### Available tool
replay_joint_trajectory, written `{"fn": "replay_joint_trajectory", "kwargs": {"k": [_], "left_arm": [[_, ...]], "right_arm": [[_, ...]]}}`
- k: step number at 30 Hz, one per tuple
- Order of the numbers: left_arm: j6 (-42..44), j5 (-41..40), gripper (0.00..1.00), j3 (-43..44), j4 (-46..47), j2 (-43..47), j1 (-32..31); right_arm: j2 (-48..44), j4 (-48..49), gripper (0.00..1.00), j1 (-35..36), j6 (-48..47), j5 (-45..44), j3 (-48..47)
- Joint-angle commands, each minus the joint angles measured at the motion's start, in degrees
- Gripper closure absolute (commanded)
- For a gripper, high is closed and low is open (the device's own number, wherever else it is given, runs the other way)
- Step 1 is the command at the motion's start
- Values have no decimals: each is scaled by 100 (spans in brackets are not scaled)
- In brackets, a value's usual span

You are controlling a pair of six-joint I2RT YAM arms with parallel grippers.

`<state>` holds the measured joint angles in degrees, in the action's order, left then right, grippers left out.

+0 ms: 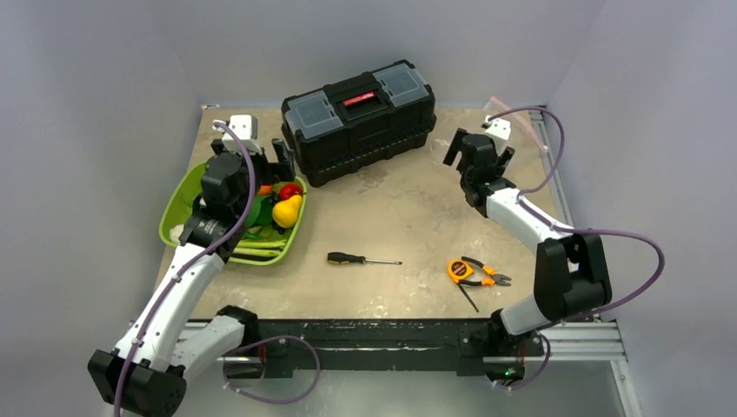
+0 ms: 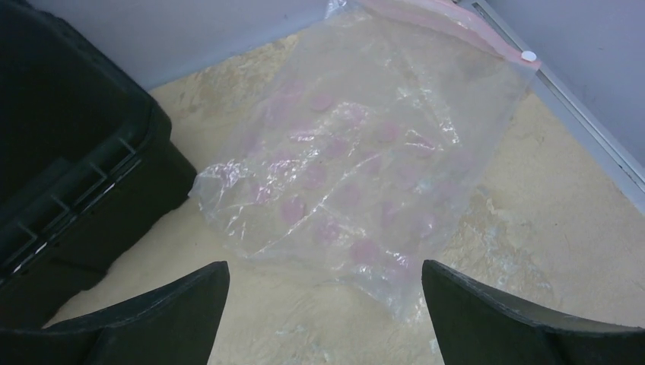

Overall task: Place the food in the zip-top bag and seal the zipper
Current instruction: Adjust the zipper food storage bag at the center of the board.

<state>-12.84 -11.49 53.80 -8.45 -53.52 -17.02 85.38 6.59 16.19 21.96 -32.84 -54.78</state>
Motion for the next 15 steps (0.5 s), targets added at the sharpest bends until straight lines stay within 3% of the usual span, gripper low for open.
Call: {"fn": "replay_joint_trajectory", "kwargs": {"k": [1,9,15], "left_arm": [[141,216,3,237,168,24,-101],[37,432,3,580,-94,10,-391],[179,832,3,1045,-648,-58,-403]], "right_arm": [[276,-539,1,-440,597,205,-512],[185,-471,1,-2074,2325,2137,166],[151,805,1,-2712,2910,3339,1040]]}}
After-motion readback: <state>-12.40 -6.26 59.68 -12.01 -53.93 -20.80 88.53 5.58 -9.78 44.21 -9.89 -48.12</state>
